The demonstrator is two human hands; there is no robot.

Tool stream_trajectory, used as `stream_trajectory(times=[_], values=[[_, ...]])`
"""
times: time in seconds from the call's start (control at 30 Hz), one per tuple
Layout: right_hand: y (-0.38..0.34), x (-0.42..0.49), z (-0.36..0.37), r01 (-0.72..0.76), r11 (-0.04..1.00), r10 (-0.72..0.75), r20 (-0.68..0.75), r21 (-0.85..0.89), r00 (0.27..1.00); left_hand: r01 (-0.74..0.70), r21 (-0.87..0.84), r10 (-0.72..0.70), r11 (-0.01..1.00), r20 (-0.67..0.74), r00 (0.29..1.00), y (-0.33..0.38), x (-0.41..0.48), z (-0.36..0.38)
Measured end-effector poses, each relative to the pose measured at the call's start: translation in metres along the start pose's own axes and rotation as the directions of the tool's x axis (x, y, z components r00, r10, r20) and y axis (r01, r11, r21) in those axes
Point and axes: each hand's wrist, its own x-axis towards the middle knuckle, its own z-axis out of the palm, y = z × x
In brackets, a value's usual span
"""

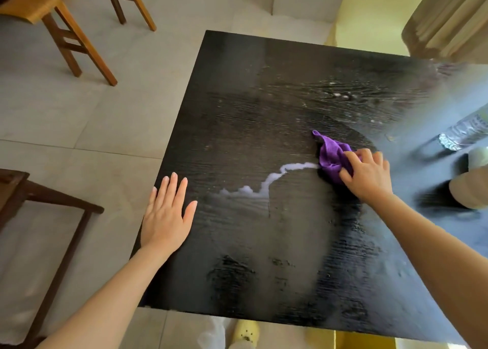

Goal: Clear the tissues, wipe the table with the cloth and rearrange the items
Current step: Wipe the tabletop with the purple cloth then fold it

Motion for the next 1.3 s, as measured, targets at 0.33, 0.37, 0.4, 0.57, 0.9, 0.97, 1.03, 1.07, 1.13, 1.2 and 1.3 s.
stream_trajectory(times=[0.33,0.37,0.4,0.57,0.9,0.97,1.03,1.07,1.13,1.2,1.3], values=[[-0.017,-0.003,0.019,-0.018,0.961,0.022,-0.013,0.275,1.000,-0.009,0.045,0.010,0.999,-0.019,1.000,0.001,0.001,0.003],[-0.024,-0.006,0.019,-0.029,0.949,0.041,-0.032,0.312,0.999,-0.011,0.050,0.012,0.999,-0.020,1.000,0.000,0.001,0.003],[-0.033,-0.010,0.020,-0.039,0.940,0.058,-0.045,0.338,0.997,-0.012,0.053,0.013,0.999,-0.020,1.000,0.000,0.001,0.003],[-0.074,-0.025,0.021,-0.016,0.934,0.048,-0.079,0.358,0.996,-0.022,0.052,0.023,0.998,-0.012,1.000,0.001,0.001,0.001],[-0.169,-0.074,0.017,0.216,0.924,-0.180,-0.140,0.317,0.974,-0.025,0.050,0.026,0.998,-0.017,1.000,0.002,0.001,-0.001],[-0.184,-0.093,0.019,0.262,0.911,-0.231,-0.132,0.317,0.964,-0.023,0.049,0.023,0.999,-0.010,1.000,0.001,0.001,-0.002],[-0.195,-0.113,0.021,0.292,0.898,-0.268,-0.117,0.330,0.956,-0.022,0.039,0.021,0.999,0.023,1.000,0.001,0.002,-0.003],[-0.197,-0.125,0.021,0.300,0.895,-0.282,-0.102,0.330,0.954,-0.022,0.022,0.021,1.000,0.042,0.999,0.001,0.003,-0.005],[-0.199,-0.151,0.022,0.309,0.897,-0.304,-0.068,0.317,0.950,-0.027,-0.015,0.028,1.000,0.071,0.997,0.000,0.002,-0.008],[-0.197,-0.181,0.023,0.321,0.906,-0.326,-0.027,0.275,0.945,-0.019,-0.038,0.022,0.999,0.088,0.996,-0.003,-0.008,-0.006],[-0.195,-0.216,0.025,0.349,0.921,-0.357,0.014,0.171,0.934,-0.006,-0.045,0.008,0.999,0.025,1.000,-0.010,-0.041,-0.003]])
